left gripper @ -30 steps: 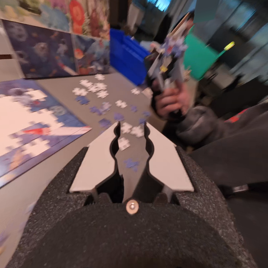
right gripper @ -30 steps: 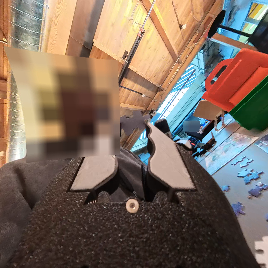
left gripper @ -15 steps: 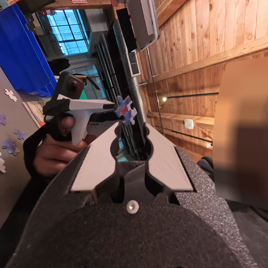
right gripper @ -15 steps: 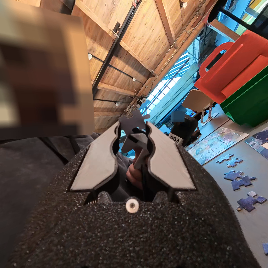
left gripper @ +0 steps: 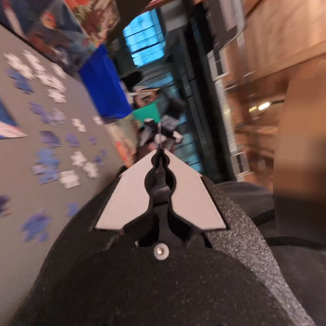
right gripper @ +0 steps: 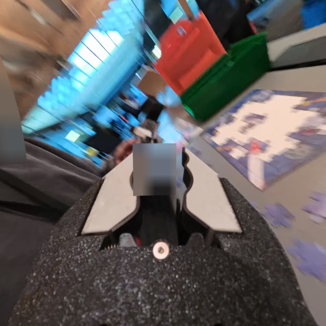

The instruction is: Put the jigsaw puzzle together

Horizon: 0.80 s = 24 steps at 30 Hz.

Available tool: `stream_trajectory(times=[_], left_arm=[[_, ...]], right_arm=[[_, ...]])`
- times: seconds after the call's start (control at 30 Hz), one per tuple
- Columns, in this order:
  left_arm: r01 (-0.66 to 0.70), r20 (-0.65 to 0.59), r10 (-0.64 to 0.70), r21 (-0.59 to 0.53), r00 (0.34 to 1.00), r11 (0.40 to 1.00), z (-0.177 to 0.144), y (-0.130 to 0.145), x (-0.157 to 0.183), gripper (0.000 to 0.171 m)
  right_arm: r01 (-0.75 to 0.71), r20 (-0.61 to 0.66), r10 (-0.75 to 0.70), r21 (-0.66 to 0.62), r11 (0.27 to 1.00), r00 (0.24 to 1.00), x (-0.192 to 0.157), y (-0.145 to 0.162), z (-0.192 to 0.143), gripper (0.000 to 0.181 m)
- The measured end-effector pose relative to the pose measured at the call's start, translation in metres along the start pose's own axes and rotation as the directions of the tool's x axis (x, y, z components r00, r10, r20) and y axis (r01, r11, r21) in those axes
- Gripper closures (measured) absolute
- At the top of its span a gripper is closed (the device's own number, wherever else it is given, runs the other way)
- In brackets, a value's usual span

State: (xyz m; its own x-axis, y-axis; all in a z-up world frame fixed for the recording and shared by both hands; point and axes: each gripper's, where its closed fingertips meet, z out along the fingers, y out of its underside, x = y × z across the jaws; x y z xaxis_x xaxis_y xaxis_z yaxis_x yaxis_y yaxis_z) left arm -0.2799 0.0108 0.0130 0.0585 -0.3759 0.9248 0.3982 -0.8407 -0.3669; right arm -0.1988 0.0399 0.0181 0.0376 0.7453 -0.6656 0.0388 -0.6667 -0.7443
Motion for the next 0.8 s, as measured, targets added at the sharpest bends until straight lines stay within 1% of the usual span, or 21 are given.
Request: stream_trajectory(times=[0.03, 0.07, 0.1, 0.17, 0.23, 0.3, 0.33, 0.37, 0.4, 0.43, 0.5, 0.53, 0.6, 0.63, 0.67, 0.7, 0.73, 0.8], left_arm=[[-0.081, 0.091, 0.085, -0.047, 0.992, 0.996, -0.012, -0.003, -0.002, 0.171], [-0.15, 0.17, 0.165, -0.096, 0.971, 0.984, -0.023, -0.007, -0.003, 0.171], [-0.207, 0.236, 0.237, -0.147, 0.942, 0.967, -0.033, -0.013, -0.003, 0.171], [-0.289, 0.324, 0.36, -0.247, 0.875, 0.925, -0.045, -0.029, -0.003, 0.171], [-0.329, 0.365, 0.435, -0.318, 0.823, 0.889, -0.044, -0.052, -0.006, 0.17], [-0.329, 0.389, 0.483, -0.399, 0.784, 0.856, -0.032, -0.074, -0.023, 0.17], [-0.306, 0.401, 0.478, -0.422, 0.781, 0.853, -0.024, -0.085, -0.036, 0.17], [-0.257, 0.401, 0.442, -0.436, 0.802, 0.862, -0.013, -0.092, -0.05, 0.17], [-0.189, 0.404, 0.389, -0.452, 0.828, 0.872, -0.002, -0.098, -0.067, 0.17], [-0.128, 0.428, 0.353, -0.471, 0.832, 0.873, 0.006, -0.104, -0.089, 0.17], [-0.039, 0.513, 0.333, -0.502, 0.791, 0.864, 0.012, -0.118, -0.14, 0.17], [0.011, 0.532, 0.305, -0.51, 0.79, 0.86, 0.015, -0.122, -0.158, 0.171], [0.124, 0.545, 0.194, -0.491, 0.815, 0.862, 0.021, -0.125, -0.18, 0.17], [0.156, 0.565, 0.179, -0.493, 0.805, 0.856, 0.02, -0.126, -0.19, 0.171], [0.168, 0.585, 0.19, -0.502, 0.789, 0.848, 0.018, -0.127, -0.198, 0.171], [0.183, 0.603, 0.198, -0.51, 0.773, 0.84, 0.016, -0.128, -0.205, 0.171], [0.2, 0.613, 0.2, -0.52, 0.764, 0.83, 0.015, -0.127, -0.209, 0.171], [0.214, 0.624, 0.213, -0.537, 0.752, 0.816, 0.015, -0.129, -0.215, 0.17]], right_arm=[[0.072, -0.119, -0.086, -0.115, 0.991, 0.989, 0.003, 0.006, -0.01, 0.136], [0.137, -0.211, -0.191, -0.247, 0.959, 0.959, 0.006, 0.014, -0.022, 0.135], [0.197, -0.261, -0.304, -0.367, 0.909, 0.916, 0.007, 0.018, -0.036, 0.136], [0.294, -0.301, -0.486, -0.506, 0.81, 0.821, 0.006, 0.011, -0.057, 0.138], [0.339, -0.298, -0.59, -0.592, 0.731, 0.75, 0.006, -0.009, -0.063, 0.14], [0.345, -0.287, -0.634, -0.644, 0.683, 0.718, 0.012, -0.033, -0.054, 0.143], [0.362, -0.272, -0.649, -0.649, 0.669, 0.711, 0.016, -0.047, -0.041, 0.144], [0.389, -0.264, -0.67, -0.645, 0.657, 0.694, 0.026, -0.063, -0.027, 0.145], [0.4, -0.281, -0.688, -0.643, 0.653, 0.669, 0.044, -0.078, -0.013, 0.146], [0.386, -0.298, -0.688, -0.652, 0.653, 0.661, 0.066, -0.087, 0.0, 0.146], [0.337, -0.352, -0.665, -0.652, 0.679, 0.658, 0.123, -0.097, 0.025, 0.147], [0.295, -0.402, -0.631, -0.635, 0.715, 0.664, 0.154, -0.097, 0.034, 0.147], [0.211, -0.478, -0.511, -0.549, 0.809, 0.714, 0.201, -0.088, 0.052, 0.15], [0.174, -0.494, -0.421, -0.469, 0.866, 0.761, 0.214, -0.079, 0.064, 0.155], [0.157, -0.464, -0.339, -0.386, 0.909, 0.819, 0.217, -0.071, 0.077, 0.163], [0.155, -0.431, -0.288, -0.317, 0.936, 0.855, 0.219, -0.064, 0.087, 0.173], [0.158, -0.435, -0.271, -0.279, 0.947, 0.859, 0.227, -0.059, 0.091, 0.181], [0.15, -0.469, -0.286, -0.306, 0.94, 0.836, 0.239, -0.056, 0.089, 0.181]])
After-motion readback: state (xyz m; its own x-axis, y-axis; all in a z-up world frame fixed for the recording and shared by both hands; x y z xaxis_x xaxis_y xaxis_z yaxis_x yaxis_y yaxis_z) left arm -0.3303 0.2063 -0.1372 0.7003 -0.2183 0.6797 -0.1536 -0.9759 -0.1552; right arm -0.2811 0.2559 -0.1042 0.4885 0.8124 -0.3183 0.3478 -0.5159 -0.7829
